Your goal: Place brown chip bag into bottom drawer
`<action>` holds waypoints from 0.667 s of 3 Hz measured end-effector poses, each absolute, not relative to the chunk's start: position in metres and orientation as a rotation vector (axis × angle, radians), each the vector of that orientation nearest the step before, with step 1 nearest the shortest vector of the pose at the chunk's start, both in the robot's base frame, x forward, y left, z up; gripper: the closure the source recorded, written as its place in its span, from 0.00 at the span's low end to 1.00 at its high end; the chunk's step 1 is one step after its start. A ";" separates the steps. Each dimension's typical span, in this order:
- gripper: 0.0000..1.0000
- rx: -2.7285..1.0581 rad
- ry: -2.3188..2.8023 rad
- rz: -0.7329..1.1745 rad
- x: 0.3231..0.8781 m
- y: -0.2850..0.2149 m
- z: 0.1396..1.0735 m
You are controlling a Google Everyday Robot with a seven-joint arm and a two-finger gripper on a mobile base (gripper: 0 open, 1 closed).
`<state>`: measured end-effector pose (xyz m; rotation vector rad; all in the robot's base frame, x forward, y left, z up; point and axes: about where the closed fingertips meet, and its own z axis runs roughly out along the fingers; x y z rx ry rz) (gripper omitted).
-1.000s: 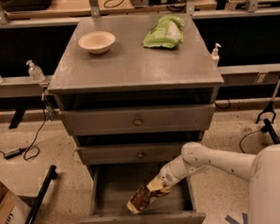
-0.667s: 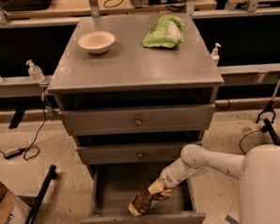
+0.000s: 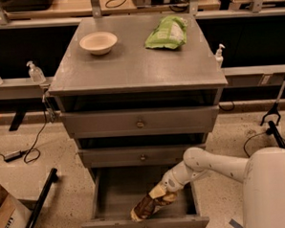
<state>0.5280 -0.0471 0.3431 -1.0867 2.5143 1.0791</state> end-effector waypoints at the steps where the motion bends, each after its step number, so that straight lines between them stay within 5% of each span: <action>1: 0.04 -1.091 2.515 1.086 0.526 -0.045 0.341; 2: 0.00 -1.092 2.515 1.088 0.525 -0.044 0.341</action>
Offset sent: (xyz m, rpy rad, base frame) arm -0.0013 0.0016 -0.0011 0.0012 0.0028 0.0027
